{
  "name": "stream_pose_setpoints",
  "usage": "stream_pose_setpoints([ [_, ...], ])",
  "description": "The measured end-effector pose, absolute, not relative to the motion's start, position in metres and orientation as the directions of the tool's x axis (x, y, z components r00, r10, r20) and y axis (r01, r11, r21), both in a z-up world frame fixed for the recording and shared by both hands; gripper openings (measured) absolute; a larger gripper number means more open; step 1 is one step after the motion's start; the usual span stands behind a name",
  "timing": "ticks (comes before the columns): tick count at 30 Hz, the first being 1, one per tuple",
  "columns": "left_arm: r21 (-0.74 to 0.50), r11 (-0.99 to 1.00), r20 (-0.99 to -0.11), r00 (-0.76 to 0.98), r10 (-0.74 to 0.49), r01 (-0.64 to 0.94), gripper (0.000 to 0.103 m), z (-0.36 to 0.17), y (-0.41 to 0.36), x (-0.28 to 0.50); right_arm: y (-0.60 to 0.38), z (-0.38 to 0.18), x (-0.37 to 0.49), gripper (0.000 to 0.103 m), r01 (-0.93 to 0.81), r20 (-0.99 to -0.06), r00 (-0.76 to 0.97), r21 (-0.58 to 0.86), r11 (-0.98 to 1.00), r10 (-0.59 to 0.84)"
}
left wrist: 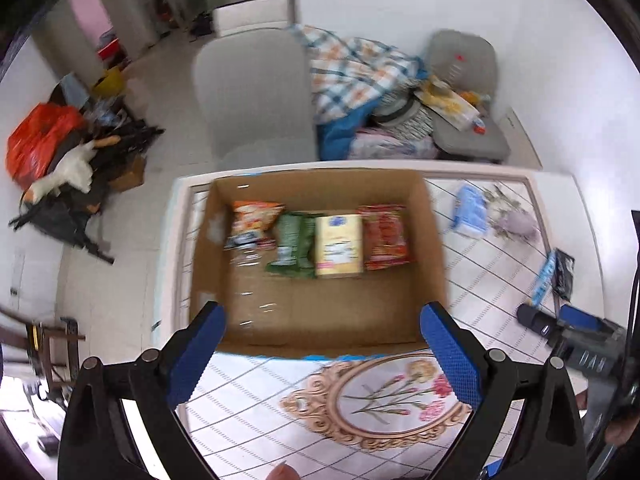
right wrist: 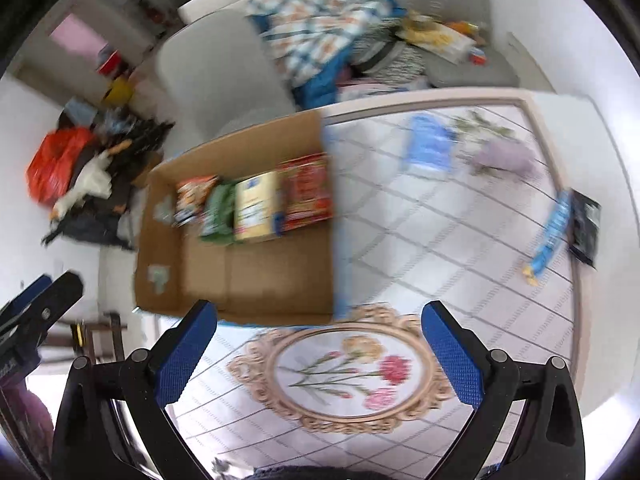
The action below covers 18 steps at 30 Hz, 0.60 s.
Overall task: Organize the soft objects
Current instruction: 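Grasp the blue-white wipes pack with the left gripper while the right grasps the black packet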
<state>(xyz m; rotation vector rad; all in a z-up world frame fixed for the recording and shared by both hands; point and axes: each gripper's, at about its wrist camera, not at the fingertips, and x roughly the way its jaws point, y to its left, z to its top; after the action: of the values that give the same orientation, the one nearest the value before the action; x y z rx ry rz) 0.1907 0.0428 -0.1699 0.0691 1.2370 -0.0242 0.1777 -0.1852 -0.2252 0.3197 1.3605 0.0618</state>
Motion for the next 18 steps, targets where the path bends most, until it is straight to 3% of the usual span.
stream_pose_setpoints([
  [10,0.003,0.964,-0.986,0.162,-0.042,0.268,0.1,-0.243,-0.132,0.271,-0.414,-0.274,0.172,0.103,0.482,-0.984,0.156,0.147,0.864,0.081],
  [18,0.069,0.943,-0.997,0.055,0.054,0.326,0.1,-0.34,-0.222,0.35,-0.541,-0.335,0.192,0.103,0.618,-0.994,0.076,0.106,0.779,0.074],
])
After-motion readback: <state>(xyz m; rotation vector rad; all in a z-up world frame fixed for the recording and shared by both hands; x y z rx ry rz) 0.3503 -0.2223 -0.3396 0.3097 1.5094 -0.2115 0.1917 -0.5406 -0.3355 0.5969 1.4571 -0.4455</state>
